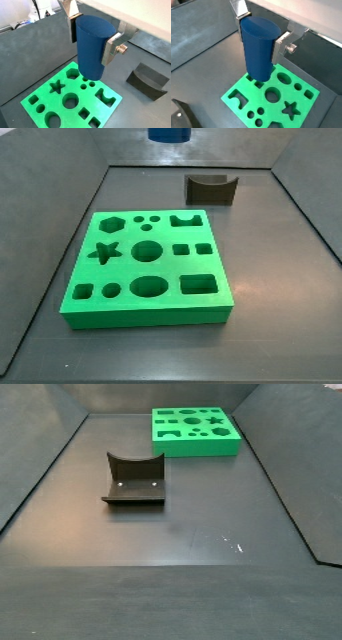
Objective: Insert the oval object.
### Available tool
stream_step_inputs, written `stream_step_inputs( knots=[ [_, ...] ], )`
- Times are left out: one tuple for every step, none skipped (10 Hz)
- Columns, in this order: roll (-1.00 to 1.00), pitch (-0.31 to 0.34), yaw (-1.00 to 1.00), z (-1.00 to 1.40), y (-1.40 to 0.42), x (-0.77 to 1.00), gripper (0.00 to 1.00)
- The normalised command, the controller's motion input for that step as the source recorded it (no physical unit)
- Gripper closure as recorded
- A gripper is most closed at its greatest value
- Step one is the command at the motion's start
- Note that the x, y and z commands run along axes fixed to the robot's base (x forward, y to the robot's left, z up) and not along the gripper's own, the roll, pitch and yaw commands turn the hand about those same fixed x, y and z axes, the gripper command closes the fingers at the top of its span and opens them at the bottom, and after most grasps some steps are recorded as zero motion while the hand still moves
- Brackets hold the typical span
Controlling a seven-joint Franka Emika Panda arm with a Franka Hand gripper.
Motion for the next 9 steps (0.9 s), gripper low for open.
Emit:
stream_step_inputs(
  knots=[
    [-0.03, -0.057, 0.00, -0.95, -0.48, -0.09, 1.00],
    [-0.02, -0.029, 0.00, -1.00, -0.50, -0.08, 1.00],
    [-0.02, -0.021, 0.00, -0.99, -0.51, -0.06, 1.00],
    [-0.02, -0.023, 0.00, -0.99, -0.51, -0.08, 1.00],
    [0.00, -0.016, 0.00, -1.00, -0.57, -0.21, 1.00],
    [0.00, -0.054, 0.00, -1.00, -0.49, -0.23, 1.00],
    [0.01, -0.079, -0.19, -1.00, -0.43, -0.37, 1.00],
    [0.02, -0.083, -0.05, -1.00, -0.44, -0.34, 1.00],
    [0.05, -0.149, -0.10, -1.00, -0.54, -0.12, 1.00]
  ],
)
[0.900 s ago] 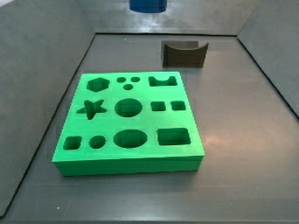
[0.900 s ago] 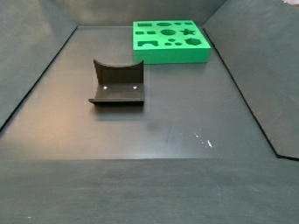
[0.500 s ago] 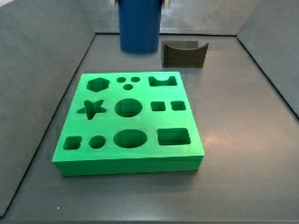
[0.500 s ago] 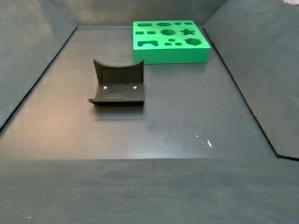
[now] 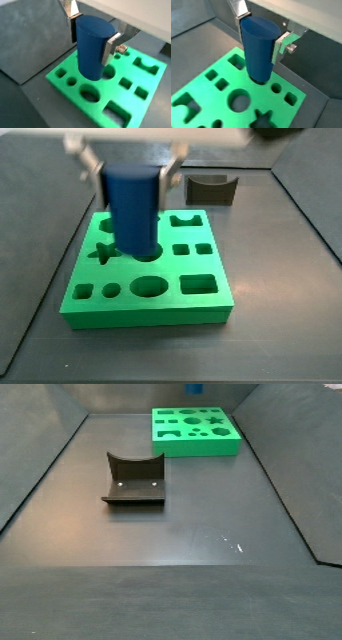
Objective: Insert the oval object.
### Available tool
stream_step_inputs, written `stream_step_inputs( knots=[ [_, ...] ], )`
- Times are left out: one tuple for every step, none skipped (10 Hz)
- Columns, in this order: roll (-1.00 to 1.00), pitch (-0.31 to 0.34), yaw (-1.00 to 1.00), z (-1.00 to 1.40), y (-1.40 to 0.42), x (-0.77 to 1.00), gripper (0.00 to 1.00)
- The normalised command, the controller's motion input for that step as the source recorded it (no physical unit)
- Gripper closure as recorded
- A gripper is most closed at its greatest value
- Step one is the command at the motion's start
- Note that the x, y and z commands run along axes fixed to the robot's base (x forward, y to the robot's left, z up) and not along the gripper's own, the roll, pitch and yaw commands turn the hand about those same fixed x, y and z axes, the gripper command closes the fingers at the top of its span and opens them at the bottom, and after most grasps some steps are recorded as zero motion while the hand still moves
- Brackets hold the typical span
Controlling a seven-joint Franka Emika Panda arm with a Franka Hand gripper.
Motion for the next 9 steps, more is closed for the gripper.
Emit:
stream_step_inputs(
  knots=[
    [0.14, -0.051, -0.39, -0.75, -0.21, 0.33, 1.00],
    [0.19, 0.000, -0.29, -0.56, -0.02, 0.25, 1.00],
    [0.15, 0.000, -0.05, -0.51, 0.00, 0.05, 1.00],
    [0.14, -0.061, 0.00, -0.51, -0.02, 0.00, 1.00],
    [0.06, -0.074, 0.05, -0.51, -0.12, 0.00, 1.00],
    [0.00, -0.006, 0.09, -0.37, -0.16, 0.07, 1.00],
    [0.12, 0.000, 0.08, -0.23, -0.18, 0.25, 1.00],
    [0.14, 0.047, 0.11, -0.20, -0.15, 0.37, 1.00],
    [0.12, 0.037, 0.12, -0.26, -0.26, 0.40, 1.00]
  ],
)
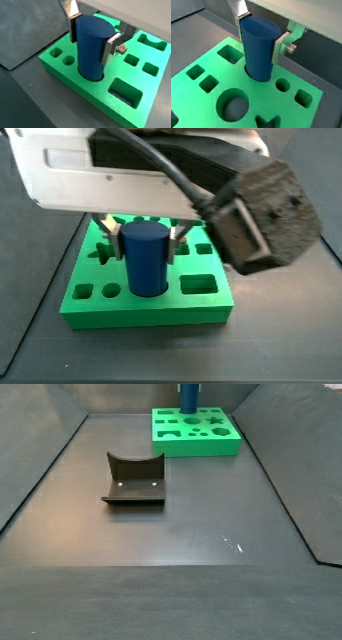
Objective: Insert the oval object.
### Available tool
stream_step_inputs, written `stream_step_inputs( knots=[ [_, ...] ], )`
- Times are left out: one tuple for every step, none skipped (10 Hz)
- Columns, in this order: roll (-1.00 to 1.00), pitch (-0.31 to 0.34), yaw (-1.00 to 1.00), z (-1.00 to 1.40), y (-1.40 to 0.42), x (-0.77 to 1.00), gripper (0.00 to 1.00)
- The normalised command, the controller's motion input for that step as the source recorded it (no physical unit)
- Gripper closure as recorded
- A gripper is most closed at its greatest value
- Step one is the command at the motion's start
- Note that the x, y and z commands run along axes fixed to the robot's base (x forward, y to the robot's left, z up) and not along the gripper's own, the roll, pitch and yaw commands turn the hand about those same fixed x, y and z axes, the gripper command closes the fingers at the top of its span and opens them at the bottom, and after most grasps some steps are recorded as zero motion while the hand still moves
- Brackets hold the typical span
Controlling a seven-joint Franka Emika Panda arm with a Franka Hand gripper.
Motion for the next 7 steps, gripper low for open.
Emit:
stream_step_inputs(
  knots=[
    [0.11, 0.027, 0.11, -0.30, -0.21, 0.38, 1.00],
    [0.18, -0.064, 0.09, -0.55, -0.01, 0.05, 1.00],
    [0.18, -0.216, 0.04, -0.72, 0.00, -0.15, 1.00],
    [0.16, -0.233, 0.06, -0.71, 0.00, -0.15, 1.00],
    [0.10, -0.269, 0.04, -0.71, -0.01, -0.12, 1.00],
    [-0.09, -0.217, 0.00, -0.33, 0.00, -0.06, 1.00],
    [0.00, 0.000, 0.00, 0.00, 0.00, 0.00, 1.00]
  ],
)
